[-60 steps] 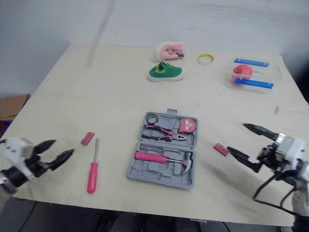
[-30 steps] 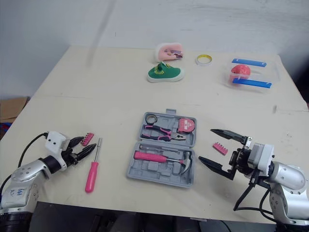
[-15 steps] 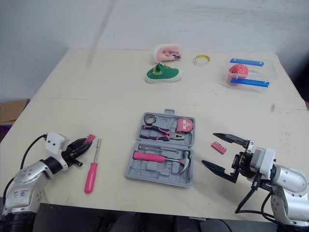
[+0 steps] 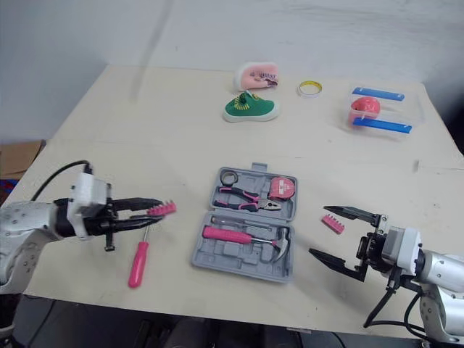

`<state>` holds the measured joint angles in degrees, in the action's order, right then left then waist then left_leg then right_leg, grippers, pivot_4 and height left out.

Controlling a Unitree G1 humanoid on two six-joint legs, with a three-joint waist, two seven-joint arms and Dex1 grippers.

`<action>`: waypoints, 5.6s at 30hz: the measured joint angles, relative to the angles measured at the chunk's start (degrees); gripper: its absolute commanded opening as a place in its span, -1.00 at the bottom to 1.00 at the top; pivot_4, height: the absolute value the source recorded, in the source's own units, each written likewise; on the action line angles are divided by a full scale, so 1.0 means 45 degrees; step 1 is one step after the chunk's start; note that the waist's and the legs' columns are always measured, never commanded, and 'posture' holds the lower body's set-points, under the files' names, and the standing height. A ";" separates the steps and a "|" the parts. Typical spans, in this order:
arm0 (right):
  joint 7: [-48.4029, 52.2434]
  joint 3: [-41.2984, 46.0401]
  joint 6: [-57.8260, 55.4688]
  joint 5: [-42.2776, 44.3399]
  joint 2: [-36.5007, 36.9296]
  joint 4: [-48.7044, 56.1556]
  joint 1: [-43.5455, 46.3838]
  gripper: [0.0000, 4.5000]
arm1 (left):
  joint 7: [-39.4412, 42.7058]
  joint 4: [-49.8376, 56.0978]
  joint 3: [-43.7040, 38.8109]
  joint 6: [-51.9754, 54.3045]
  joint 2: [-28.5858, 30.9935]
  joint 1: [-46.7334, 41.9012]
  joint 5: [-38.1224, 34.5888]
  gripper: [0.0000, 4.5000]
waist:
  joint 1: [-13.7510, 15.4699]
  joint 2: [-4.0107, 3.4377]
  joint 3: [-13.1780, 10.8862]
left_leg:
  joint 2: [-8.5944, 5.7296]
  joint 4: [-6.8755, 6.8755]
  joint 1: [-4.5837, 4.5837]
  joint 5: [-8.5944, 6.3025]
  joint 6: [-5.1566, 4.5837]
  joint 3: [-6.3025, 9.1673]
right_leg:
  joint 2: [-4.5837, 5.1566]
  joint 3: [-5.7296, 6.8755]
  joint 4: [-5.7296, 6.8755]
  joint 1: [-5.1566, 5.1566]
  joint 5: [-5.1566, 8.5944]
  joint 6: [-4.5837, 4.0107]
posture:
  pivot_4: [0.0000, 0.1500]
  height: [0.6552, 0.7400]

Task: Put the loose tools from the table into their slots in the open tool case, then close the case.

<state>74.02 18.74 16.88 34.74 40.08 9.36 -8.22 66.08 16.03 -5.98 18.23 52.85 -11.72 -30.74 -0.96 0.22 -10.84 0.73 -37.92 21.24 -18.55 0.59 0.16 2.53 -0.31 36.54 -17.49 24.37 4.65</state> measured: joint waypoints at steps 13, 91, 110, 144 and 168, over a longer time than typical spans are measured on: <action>-0.0469 0.0033 -0.0177 -0.0150 -0.0017 0.0918 -0.0985 1.00 | -0.0343 0.1804 0.4780 0.2703 0.0217 -0.2556 0.3290 -0.68 | -0.0112 -0.0012 -0.0015 | -0.0001 -0.0005 0.0002 -0.0005 -0.0009 -0.0015 | -0.0013 -0.0020 0.0007 -0.0002 0.0000 0.0001 | 1.00 1.00; -0.1006 -0.0099 -0.0810 -0.0301 -0.0092 0.2212 -0.1924 1.00 | -0.1247 -0.0977 0.3907 -0.1695 -0.3136 -0.0984 0.4394 -0.99 | 0.0180 -0.0008 -0.0020 | 0.0001 -0.0045 -0.0015 -0.0008 -0.0014 -0.0017 | -0.0008 -0.0021 0.0054 0.0006 0.0000 0.0002 | 1.00 1.00; -0.1022 -0.0093 -0.0646 -0.0480 -0.0101 0.1510 -0.1467 1.00 | -0.1788 -0.0788 0.5456 -0.0760 -0.3121 -0.1723 0.5759 -0.99 | 0.0171 -0.0152 0.0219 | 0.0001 -0.0029 -0.0067 -0.0012 -0.0021 -0.0036 | -0.0010 -0.0041 0.0037 0.0048 0.0000 0.0002 | 1.00 1.00; -0.7173 0.6291 0.0521 -0.3522 0.0820 -0.8151 -0.3353 1.00 | -0.3454 -0.9644 -0.7115 -0.5122 -0.0977 0.3659 0.1701 0.96 | -0.0242 0.0016 0.0133 | -0.0010 0.0167 -0.0080 -0.0034 -0.0067 -0.0056 | 0.0043 -0.0034 -0.0004 -0.0024 0.0014 -0.0032 | 1.00 1.00; -0.3479 0.0198 -0.4088 -0.2007 0.1080 -0.1829 0.0097 1.00 | -0.1761 -0.0153 -0.1737 -0.0385 -0.1737 0.1010 -0.1049 0.96 | -0.0141 0.0036 0.0120 | -0.0009 0.0056 -0.0018 0.0009 0.0000 -0.0039 | 0.0014 -0.0028 0.0022 -0.0017 0.0000 -0.0004 | 1.00 1.00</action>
<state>58.36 19.63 -1.51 25.71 44.95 1.13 -7.79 58.15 15.34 -13.79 16.49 45.04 -7.18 -35.46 -1.59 0.38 -10.30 0.69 -37.66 21.16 -18.51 0.59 -0.02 2.60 -0.44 36.64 -17.57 24.37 4.63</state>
